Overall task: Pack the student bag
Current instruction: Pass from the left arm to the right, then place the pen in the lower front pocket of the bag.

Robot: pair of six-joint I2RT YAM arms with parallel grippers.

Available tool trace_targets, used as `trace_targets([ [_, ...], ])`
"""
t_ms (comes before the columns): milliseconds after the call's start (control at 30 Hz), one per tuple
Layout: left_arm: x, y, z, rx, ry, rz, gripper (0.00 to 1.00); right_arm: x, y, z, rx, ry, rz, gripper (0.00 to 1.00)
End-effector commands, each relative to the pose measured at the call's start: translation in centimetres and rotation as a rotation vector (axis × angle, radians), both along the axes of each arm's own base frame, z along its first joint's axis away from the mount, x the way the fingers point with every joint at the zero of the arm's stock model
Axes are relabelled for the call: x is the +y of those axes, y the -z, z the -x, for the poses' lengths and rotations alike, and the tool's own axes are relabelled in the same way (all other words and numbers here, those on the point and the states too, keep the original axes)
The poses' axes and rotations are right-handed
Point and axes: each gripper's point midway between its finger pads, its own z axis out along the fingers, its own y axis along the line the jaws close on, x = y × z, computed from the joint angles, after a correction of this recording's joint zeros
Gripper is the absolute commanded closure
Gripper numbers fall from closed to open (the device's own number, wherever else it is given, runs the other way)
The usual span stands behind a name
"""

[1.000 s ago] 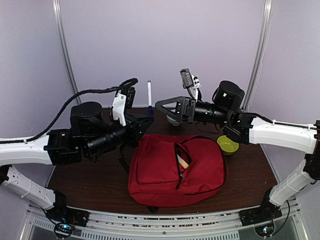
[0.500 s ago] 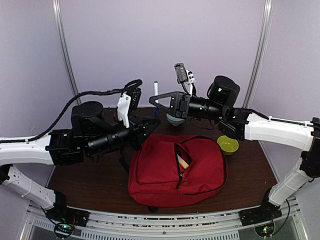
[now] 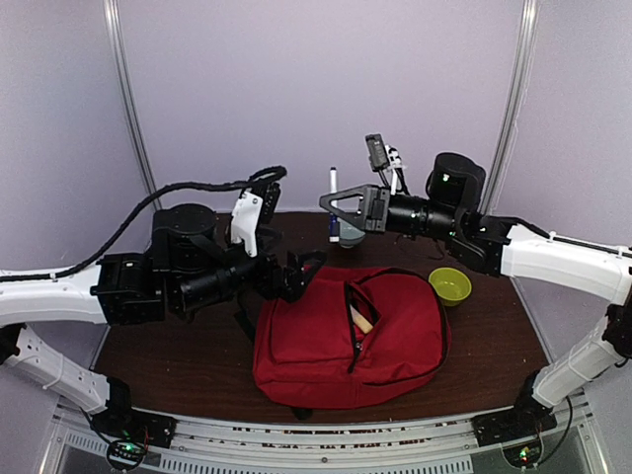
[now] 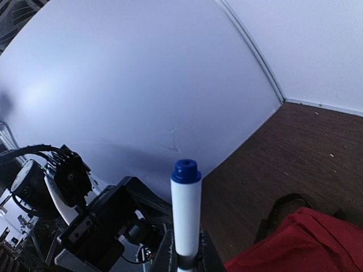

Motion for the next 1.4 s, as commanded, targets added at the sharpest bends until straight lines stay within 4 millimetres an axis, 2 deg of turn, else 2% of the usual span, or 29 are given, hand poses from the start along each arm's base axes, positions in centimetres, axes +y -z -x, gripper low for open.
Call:
trace_targets([
  [0,2.9,6.9,-3.6,0.268,-0.151,-0.108,0.02,-3.6,7.7,-2.5,0.18,0.152,0.177,1.0],
  [100,5.2,13.7,-5.3,0.533,-0.23,-0.167,0.02,-4.9,14.3,-2.4,0.281,0.197,0.325,1.0],
  [200,5.4,17.4,-5.5,0.599,-0.245,-0.185,0.02,-5.2,19.2,-1.9,0.411,0.2,0.387,1.0],
  [267,5.4,19.0,-5.5,0.622,-0.25,-0.198,0.02,-4.9,21.8,-1.6,0.505,0.189,0.398,1.0],
  [333,5.1,20.2,-5.4,0.646,-0.242,-0.212,0.02,-4.9,23.6,-1.0,0.561,0.184,0.415,1.0],
  [533,5.1,22.0,-5.3,0.664,-0.239,-0.256,0.02,-5.1,26.3,1.5,0.606,0.161,0.518,0.96],
  [633,5.1,22.2,-5.3,0.662,-0.238,-0.272,0.02,-5.1,26.7,2.7,0.619,0.136,0.544,0.92],
  [867,5.7,22.1,-5.4,0.647,-0.256,-0.311,0.02,-4.3,24.7,3.6,0.561,0.093,0.595,0.71],
  [1067,6.1,21.7,-5.5,0.632,-0.266,-0.327,0.02,-8.8,23.5,2.0,0.35,0.245,0.866,0.59],
  [1200,6.3,21.8,-5.6,0.627,-0.276,-0.343,0.02,-9.9,20.7,1.6,0.256,0.268,0.913,0.55],
  [1300,6.4,21.9,-5.3,0.635,-0.265,-0.351,0.02,-10.7,19.9,1.3,0.224,0.292,0.929,0.55],
  [1367,6.3,21.7,-5.0,0.631,-0.235,-0.348,0.03,-11.0,20.2,1.1,0.224,0.303,0.937,0.55],
])
